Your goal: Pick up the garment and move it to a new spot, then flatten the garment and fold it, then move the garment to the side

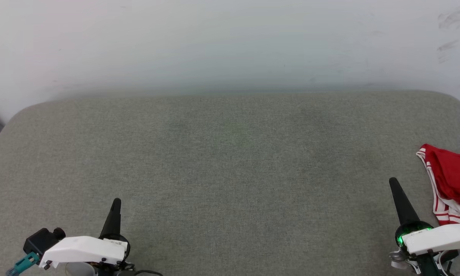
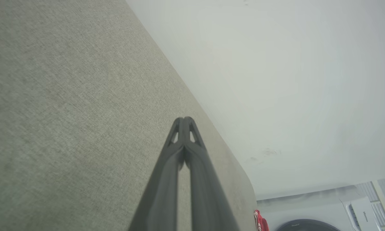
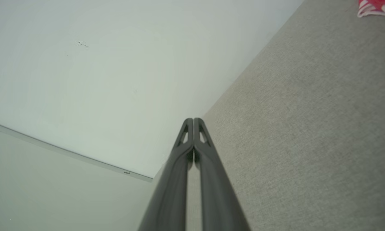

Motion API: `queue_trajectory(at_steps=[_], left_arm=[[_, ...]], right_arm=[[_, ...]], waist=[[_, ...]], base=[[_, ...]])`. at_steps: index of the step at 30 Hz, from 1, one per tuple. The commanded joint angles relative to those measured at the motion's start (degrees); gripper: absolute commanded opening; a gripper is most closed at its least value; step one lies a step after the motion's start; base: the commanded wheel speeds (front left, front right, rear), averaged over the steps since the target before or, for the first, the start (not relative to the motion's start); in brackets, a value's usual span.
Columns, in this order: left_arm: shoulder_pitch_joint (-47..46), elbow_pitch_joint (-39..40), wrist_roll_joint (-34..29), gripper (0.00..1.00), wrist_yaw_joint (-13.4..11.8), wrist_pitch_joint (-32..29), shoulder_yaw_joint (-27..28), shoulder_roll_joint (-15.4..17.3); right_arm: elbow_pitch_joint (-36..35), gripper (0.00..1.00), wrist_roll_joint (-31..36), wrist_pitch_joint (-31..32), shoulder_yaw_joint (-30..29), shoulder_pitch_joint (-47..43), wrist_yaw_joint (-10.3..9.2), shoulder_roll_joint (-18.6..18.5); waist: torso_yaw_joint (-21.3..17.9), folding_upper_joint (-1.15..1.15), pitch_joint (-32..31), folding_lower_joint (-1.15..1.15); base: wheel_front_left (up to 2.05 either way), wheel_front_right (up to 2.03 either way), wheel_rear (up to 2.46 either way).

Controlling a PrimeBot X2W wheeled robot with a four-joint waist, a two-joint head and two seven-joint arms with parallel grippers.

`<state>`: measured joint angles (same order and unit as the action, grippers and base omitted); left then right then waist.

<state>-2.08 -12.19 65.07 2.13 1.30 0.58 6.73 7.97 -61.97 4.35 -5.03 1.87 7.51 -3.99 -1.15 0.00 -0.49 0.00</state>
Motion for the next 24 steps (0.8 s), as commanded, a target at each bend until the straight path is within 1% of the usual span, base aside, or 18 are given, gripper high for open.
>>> queue_trajectory(at_steps=[1,24], left_arm=[[-1.5,0.3,1.3,0.00,0.5,-0.4,0.6,0.0],[-2.8,-0.6,12.6,0.00,2.7,-3.7,3.0,-1.7]], right_arm=[[-0.1,0.00,-1.6,0.2,-0.2,1.5,-0.02,0.0],[2.6,0.00,-14.1,1.1,-0.8,3.0,-0.02,0.6]], waist=[[0.0,0.00,0.0,0.00],[0.4,0.00,0.3,0.00]], base=[[0.00,0.00,0.00],[0.00,0.00,0.00]])
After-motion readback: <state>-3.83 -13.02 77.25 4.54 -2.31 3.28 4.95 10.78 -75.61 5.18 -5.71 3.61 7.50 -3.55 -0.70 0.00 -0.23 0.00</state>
